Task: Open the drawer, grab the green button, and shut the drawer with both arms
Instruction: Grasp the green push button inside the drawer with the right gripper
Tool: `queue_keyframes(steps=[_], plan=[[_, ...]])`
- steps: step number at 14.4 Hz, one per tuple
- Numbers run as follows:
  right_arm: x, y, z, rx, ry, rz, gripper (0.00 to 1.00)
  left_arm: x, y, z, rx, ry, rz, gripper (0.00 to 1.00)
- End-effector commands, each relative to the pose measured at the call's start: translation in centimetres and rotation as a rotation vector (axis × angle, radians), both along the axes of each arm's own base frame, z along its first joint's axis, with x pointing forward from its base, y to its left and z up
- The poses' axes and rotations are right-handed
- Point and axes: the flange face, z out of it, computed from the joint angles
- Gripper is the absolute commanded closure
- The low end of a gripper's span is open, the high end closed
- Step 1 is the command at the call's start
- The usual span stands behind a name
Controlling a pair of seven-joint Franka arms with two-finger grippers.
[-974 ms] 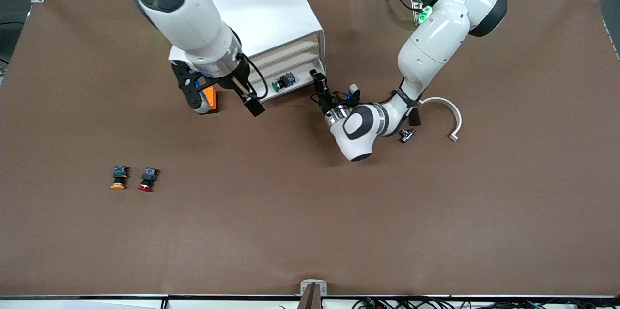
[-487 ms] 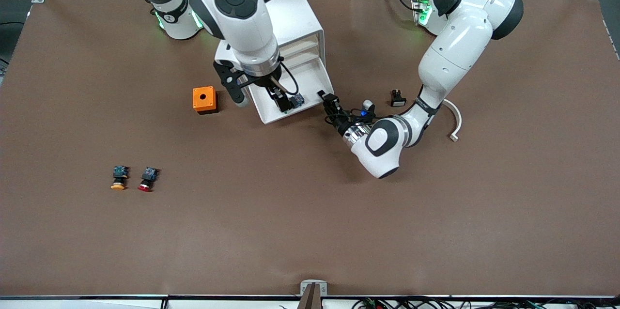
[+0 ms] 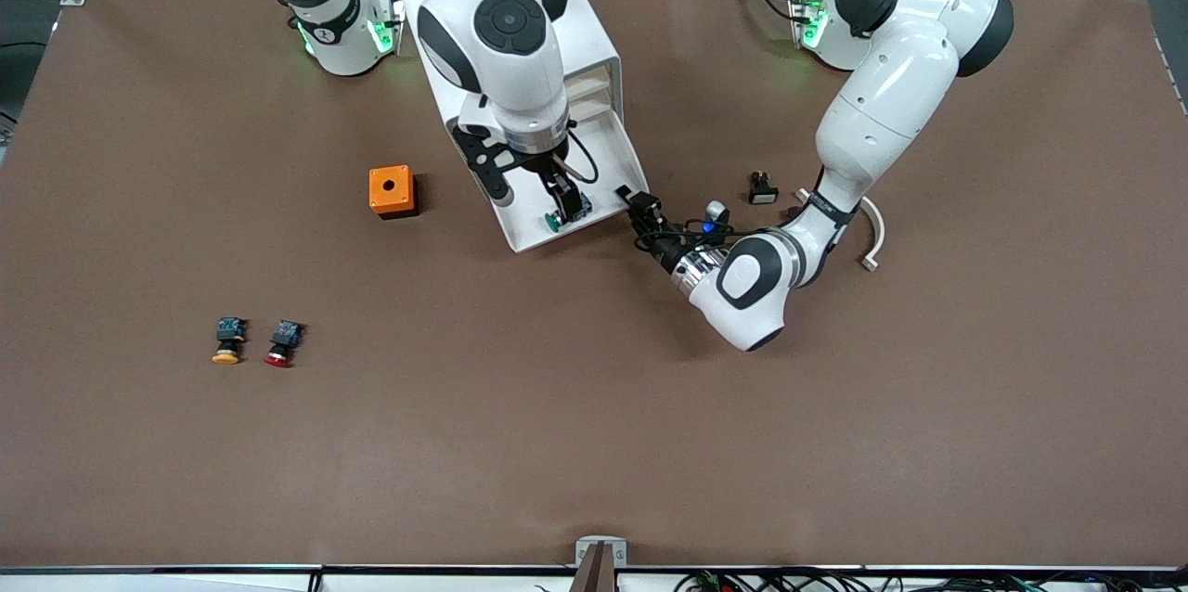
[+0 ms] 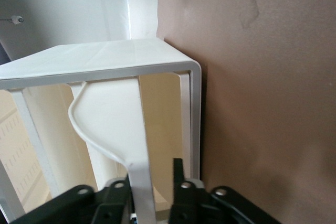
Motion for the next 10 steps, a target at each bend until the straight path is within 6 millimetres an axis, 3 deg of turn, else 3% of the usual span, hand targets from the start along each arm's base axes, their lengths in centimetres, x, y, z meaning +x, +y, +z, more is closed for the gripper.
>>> queue_keyframes(steps=[1, 5, 10], plan=[[-0.5, 1.7, -3.5, -0.035, -0.035, -0.008, 0.0, 0.4, 0.1, 0.0, -0.057, -0.048, 0.004, 0.0], [-1.7, 3.1, -7.7, -0.082, -0.043, 0.017, 0.0, 1.7, 1.2, 1.1, -0.214, -0.188, -0.014, 0.0], [-3.6, 3.6, -10.2, -0.079, -0.07, 0.032, 0.0, 4.2, 3.3, 4.5, -0.449, -0.428, -0.096, 0.0]])
